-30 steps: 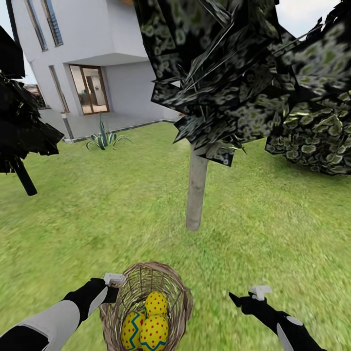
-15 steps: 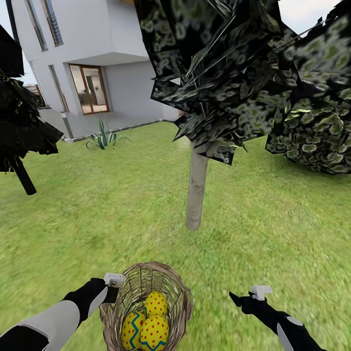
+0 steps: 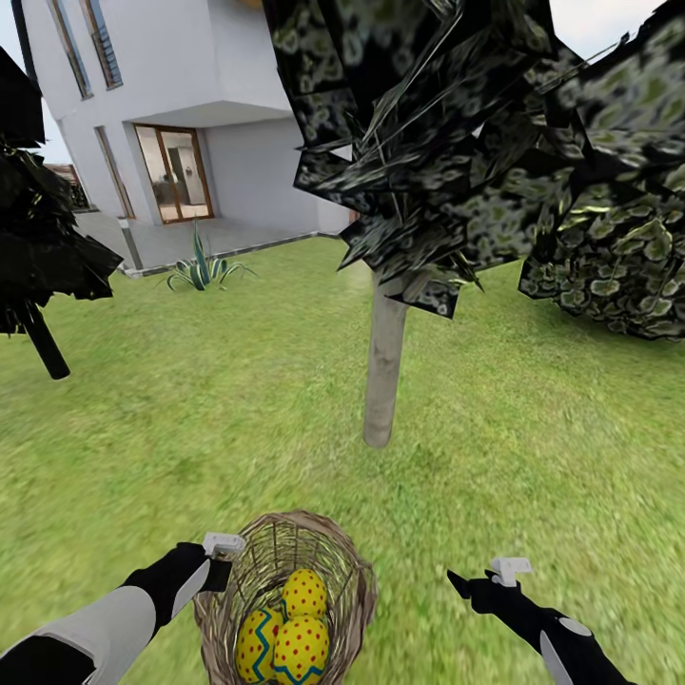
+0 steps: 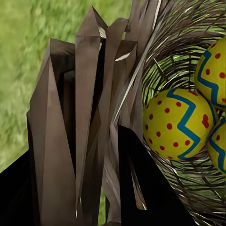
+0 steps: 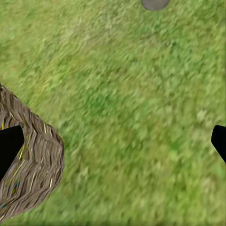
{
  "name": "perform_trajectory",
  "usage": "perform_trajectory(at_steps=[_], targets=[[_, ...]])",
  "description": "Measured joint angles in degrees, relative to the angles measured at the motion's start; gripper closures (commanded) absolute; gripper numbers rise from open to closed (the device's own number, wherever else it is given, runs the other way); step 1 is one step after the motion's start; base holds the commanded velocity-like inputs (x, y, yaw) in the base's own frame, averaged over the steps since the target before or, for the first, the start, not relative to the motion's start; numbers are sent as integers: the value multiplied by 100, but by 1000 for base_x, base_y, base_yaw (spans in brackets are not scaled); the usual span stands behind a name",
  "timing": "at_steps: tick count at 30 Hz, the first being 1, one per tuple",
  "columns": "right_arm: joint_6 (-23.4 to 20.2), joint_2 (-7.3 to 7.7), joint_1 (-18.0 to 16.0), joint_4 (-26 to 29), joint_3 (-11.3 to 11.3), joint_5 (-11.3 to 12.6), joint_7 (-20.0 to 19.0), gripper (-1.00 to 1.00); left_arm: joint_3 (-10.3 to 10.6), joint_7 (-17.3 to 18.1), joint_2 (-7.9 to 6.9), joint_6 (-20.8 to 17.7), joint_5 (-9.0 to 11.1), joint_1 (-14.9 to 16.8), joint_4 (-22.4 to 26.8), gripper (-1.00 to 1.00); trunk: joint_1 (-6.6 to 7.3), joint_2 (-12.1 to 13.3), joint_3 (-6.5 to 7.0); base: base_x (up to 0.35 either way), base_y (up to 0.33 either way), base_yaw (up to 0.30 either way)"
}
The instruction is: Take the three Easter eggs out of the wicker basket on the lawn in the garden, then place them on the lawn next to a single tree (choose any tree) so that all three eggs are next to the same tree and none are left in the basket.
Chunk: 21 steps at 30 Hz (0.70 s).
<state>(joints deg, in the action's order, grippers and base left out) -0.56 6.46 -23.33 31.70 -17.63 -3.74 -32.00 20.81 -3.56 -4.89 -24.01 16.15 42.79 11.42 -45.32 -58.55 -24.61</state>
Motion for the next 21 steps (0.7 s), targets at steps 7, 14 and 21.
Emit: perform_trajectory(at_steps=[7,14,21], targets=[[-8,6,0,-7,0,0,0,-100,1,0,-2,0,2,0,-4,100,-154,-281,-126,0,0,0],[0,9,-6,-184,-6,-8,1,-100,-1,0,-9,0,-1,0,-7,100,-308,-562,-252,0,0,0],[0,9,-6,-181,-6,-10,1,-100,-3,1,-5,1,12,0,-7,100,-352,-644,-288,43,0,0]])
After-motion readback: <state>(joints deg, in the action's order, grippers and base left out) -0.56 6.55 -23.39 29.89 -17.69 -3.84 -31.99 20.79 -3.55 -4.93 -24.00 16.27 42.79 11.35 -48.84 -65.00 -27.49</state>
